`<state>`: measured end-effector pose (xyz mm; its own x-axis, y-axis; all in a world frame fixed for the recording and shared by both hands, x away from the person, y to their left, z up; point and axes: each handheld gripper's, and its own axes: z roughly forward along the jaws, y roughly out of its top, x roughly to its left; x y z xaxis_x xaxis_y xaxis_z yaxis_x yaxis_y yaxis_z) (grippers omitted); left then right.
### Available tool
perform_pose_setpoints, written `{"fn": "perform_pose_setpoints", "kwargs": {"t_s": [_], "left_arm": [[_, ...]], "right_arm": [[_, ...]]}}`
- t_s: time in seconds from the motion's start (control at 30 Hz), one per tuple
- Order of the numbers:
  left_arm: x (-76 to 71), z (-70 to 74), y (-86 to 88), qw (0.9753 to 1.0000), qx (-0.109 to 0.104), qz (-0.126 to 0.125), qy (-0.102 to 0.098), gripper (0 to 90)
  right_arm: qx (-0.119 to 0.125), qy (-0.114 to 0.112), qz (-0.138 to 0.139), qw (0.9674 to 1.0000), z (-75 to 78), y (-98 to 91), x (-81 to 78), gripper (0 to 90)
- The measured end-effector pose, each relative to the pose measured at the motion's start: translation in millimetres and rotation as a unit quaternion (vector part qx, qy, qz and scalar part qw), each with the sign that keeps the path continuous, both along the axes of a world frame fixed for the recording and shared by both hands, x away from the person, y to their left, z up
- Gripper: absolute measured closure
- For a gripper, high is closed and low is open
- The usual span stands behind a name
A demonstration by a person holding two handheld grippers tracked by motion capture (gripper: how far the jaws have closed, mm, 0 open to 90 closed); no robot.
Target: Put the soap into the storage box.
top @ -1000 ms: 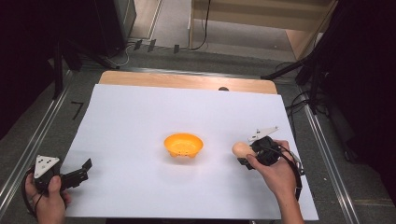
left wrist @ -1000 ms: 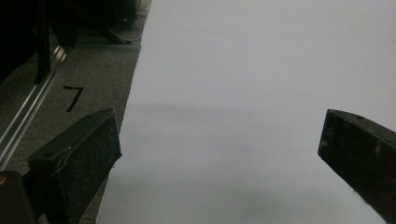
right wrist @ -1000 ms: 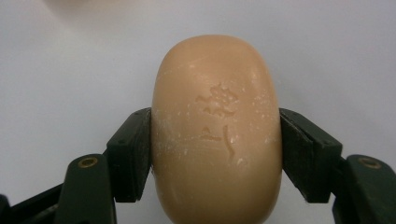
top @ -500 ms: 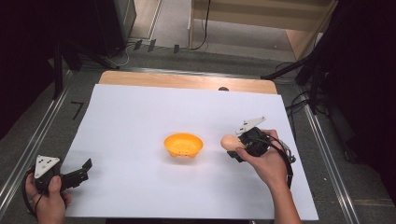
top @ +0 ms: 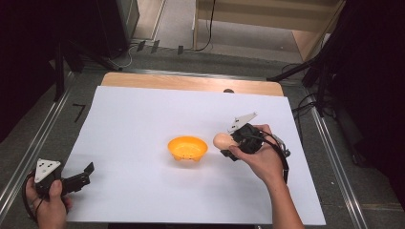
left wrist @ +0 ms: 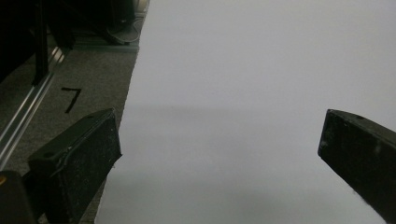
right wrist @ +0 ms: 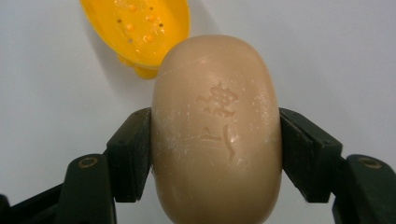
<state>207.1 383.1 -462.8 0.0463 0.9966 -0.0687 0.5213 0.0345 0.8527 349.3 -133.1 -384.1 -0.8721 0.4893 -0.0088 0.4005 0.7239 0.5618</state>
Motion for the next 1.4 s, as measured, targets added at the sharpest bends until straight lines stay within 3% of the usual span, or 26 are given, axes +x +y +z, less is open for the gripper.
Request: {"fn": "perform_pose_setpoints", "kwargs": {"t_s": [0.33, 0.83, 1.2, 1.4], "left_arm": [[-0.5, 0.2, -0.6, 1.0, 0.005, -0.001, 0.001, 0.0], [0.0, 0.1, -1.1, 1.0, 0.006, -0.002, 0.001, 0.0], [0.3, 0.0, -1.4, 1.0, 0.007, -0.004, 0.001, 0.0], [0.5, 0.0, -1.6, 1.0, 0.006, -0.004, 0.003, 0.0]], "right_arm": [[-0.006, 0.001, 0.042, 0.9991, 7.5, 25.2, 9.4, 33.5], [-0.011, 0.001, 0.08, 0.9968, 3.0, 61.1, 16.3, 33.5], [-0.016, -0.005, 0.121, 0.9925, 1.0, 84.9, 20.4, 33.5], [-0.025, -0.004, 0.152, 0.9881, -2.2, 95.8, 20.3, 33.4]]}}
